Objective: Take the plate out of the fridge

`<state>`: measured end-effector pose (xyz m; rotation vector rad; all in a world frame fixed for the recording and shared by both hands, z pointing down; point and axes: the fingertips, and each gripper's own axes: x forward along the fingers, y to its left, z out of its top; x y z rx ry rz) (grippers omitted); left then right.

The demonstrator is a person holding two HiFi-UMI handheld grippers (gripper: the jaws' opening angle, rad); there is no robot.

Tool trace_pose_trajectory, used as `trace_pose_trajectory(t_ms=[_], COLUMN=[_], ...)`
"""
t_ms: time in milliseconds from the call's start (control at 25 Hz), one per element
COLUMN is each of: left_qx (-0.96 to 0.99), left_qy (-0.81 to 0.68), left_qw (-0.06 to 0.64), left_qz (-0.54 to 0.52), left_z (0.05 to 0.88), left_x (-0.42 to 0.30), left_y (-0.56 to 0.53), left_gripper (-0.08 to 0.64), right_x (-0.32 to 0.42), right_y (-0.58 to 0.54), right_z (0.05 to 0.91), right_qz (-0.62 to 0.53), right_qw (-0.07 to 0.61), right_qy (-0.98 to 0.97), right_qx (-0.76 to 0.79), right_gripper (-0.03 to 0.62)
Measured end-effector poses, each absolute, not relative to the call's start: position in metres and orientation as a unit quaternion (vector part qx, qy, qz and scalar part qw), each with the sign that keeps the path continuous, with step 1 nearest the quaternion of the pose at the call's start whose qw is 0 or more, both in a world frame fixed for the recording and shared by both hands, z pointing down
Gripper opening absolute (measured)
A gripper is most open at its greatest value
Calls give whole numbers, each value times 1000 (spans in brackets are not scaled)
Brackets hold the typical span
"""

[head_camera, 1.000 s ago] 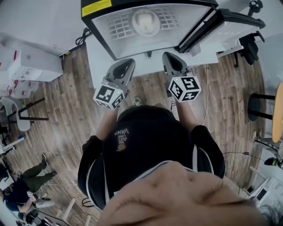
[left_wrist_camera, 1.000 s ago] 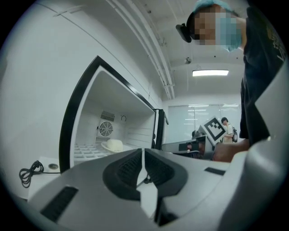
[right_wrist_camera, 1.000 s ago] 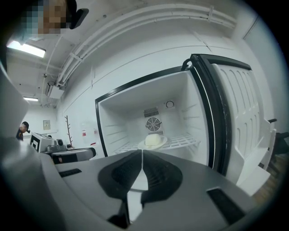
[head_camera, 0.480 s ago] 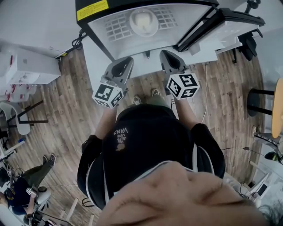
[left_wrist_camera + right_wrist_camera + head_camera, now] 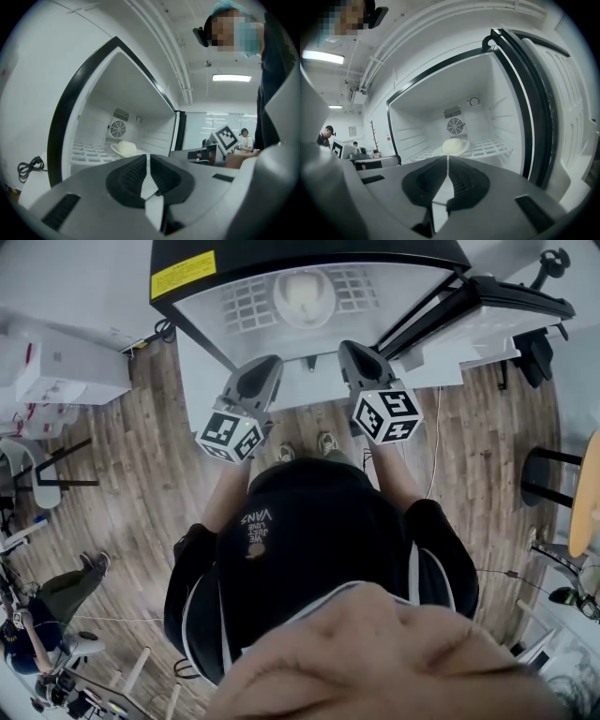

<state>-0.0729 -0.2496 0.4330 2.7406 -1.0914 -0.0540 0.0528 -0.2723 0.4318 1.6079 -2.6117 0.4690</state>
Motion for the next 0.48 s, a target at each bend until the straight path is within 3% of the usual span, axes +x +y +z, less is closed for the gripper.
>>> trace_pose_trajectory(t_ms=[480], left_qx=[905], left_qy=[-408], left_qw=[118], left_qz=[-32], left_z=[435], left_x=[-68], left_y=[-283], left_gripper=[25], right_x=[58], right_y=[-307], right_z=[440], right_qz=[169], right_qw=[12], right_qy=[-849], right_qx=[501], right_gripper=[12])
